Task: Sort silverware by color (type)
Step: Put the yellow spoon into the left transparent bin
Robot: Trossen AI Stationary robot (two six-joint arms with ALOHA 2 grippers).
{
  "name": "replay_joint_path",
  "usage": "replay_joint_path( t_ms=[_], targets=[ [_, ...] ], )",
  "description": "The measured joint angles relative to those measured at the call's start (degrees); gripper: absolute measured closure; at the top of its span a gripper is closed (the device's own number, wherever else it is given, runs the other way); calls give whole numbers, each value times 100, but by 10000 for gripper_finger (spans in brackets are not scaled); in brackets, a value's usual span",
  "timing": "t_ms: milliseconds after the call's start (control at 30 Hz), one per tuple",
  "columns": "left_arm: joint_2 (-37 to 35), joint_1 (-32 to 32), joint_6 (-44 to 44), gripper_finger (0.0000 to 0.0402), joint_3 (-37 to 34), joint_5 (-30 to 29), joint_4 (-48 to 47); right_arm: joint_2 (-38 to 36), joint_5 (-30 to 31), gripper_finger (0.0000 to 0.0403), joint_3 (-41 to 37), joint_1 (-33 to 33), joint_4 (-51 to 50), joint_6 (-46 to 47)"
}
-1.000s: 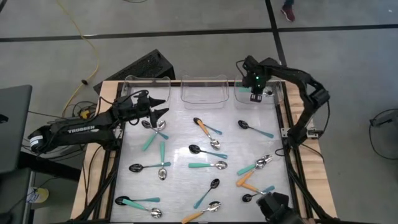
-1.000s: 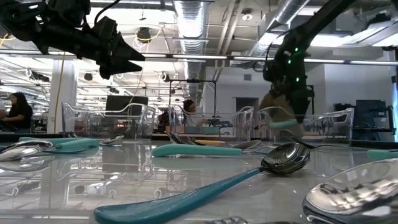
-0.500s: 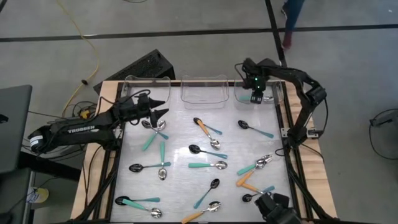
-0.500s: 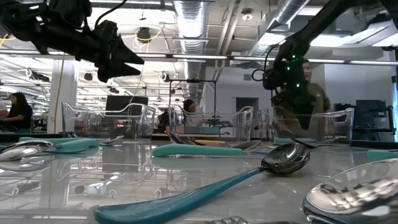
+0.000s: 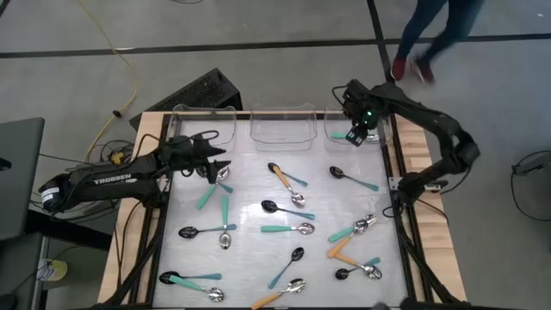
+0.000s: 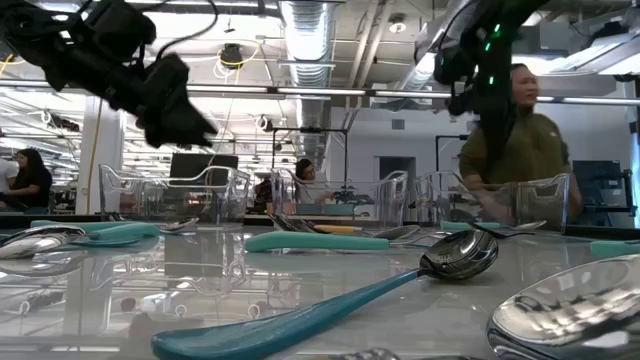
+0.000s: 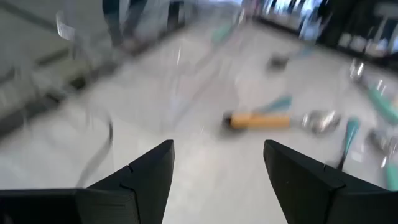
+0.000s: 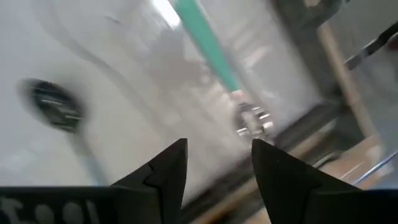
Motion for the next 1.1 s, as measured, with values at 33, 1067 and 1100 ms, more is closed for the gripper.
replay_joint_path(
  t_ms=[33,1067,1100],
  targets=[
    [0,-22,34,168,0,24,-243,-149,-206,205,0,99,-42,386],
    [1443,-1897,119,168,541,-844,-727,-1086,-1042,208,2,2043,1114,1884],
    [1602,-1898,438,168,696,-936,-642,-1086,-1041,208,2,2068,1159,1886]
  ],
)
